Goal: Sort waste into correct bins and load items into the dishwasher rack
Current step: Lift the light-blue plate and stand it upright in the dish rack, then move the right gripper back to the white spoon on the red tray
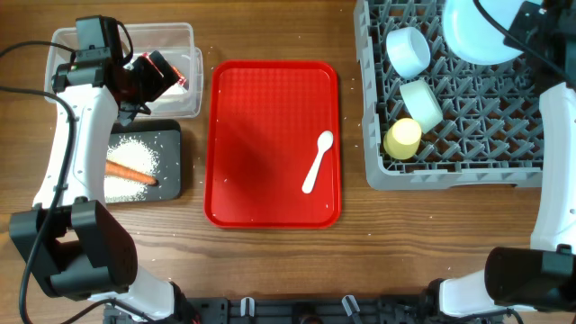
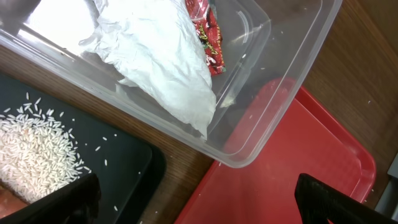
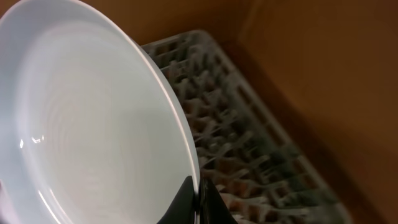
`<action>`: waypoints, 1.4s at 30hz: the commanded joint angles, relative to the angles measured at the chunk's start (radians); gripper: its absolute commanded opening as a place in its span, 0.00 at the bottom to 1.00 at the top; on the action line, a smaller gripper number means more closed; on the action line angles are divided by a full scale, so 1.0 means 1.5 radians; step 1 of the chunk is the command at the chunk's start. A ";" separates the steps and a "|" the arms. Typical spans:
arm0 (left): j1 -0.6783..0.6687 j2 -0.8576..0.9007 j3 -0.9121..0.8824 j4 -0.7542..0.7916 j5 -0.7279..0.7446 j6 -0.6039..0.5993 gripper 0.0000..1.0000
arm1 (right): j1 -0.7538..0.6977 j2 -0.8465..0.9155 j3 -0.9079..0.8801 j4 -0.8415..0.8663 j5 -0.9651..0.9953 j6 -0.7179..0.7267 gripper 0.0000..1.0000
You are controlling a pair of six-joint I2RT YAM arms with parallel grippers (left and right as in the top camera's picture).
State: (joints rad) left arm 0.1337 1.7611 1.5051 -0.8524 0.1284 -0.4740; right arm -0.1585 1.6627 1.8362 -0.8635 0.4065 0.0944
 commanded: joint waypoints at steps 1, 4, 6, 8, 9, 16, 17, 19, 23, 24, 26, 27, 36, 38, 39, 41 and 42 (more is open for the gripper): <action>0.002 -0.008 0.010 0.000 0.005 -0.006 1.00 | 0.002 0.009 0.005 0.022 0.099 -0.082 0.04; 0.002 -0.008 0.010 0.000 0.006 -0.006 1.00 | 0.002 0.028 0.005 0.042 0.107 -0.122 0.04; 0.002 -0.008 0.010 0.000 0.006 -0.006 1.00 | 0.003 0.046 0.005 0.047 0.128 -0.136 0.04; 0.002 -0.008 0.010 0.000 0.006 -0.006 1.00 | 0.003 0.073 0.005 0.048 0.164 -0.137 0.04; 0.002 -0.008 0.010 0.000 0.006 -0.006 1.00 | 0.003 0.083 0.005 0.047 0.169 -0.146 0.04; 0.002 -0.008 0.010 0.000 0.006 -0.006 1.00 | 0.003 0.166 0.005 0.054 0.168 -0.204 0.04; 0.002 -0.008 0.010 0.000 0.006 -0.006 1.00 | 0.003 0.174 0.005 0.055 0.168 -0.202 0.04; 0.002 -0.008 0.010 0.000 0.006 -0.006 1.00 | 0.007 0.186 0.005 0.054 0.165 -0.202 0.04; 0.002 -0.008 0.010 0.000 0.005 -0.006 1.00 | 0.017 0.198 0.005 0.057 0.163 -0.202 0.04; 0.002 -0.008 0.010 0.000 0.006 -0.006 1.00 | 0.018 0.198 0.005 0.060 0.161 -0.202 0.04; 0.002 -0.008 0.010 0.000 0.006 -0.006 1.00 | 0.019 0.198 0.005 0.064 0.160 -0.203 0.04; 0.002 -0.008 0.010 0.000 0.006 -0.006 1.00 | 0.019 0.198 0.005 0.064 0.159 -0.202 0.05; 0.002 -0.008 0.010 0.000 0.006 -0.006 1.00 | 0.024 0.197 0.005 0.051 0.085 -0.200 0.64; 0.002 -0.008 0.010 0.000 0.006 -0.006 1.00 | 0.043 0.184 0.006 0.048 0.085 -0.200 0.71; 0.002 -0.008 0.010 0.000 0.006 -0.006 1.00 | 0.051 0.176 0.006 0.047 0.085 -0.200 0.75; 0.002 -0.008 0.010 0.000 0.006 -0.006 1.00 | 0.068 0.155 0.006 0.046 0.085 -0.197 0.84; 0.002 -0.008 0.010 0.000 0.006 -0.006 1.00 | 0.081 0.136 0.006 0.044 0.082 -0.190 0.88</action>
State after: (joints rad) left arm 0.1337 1.7611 1.5051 -0.8524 0.1284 -0.4744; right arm -0.0887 1.9450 1.8362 -0.7940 0.5526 -0.2089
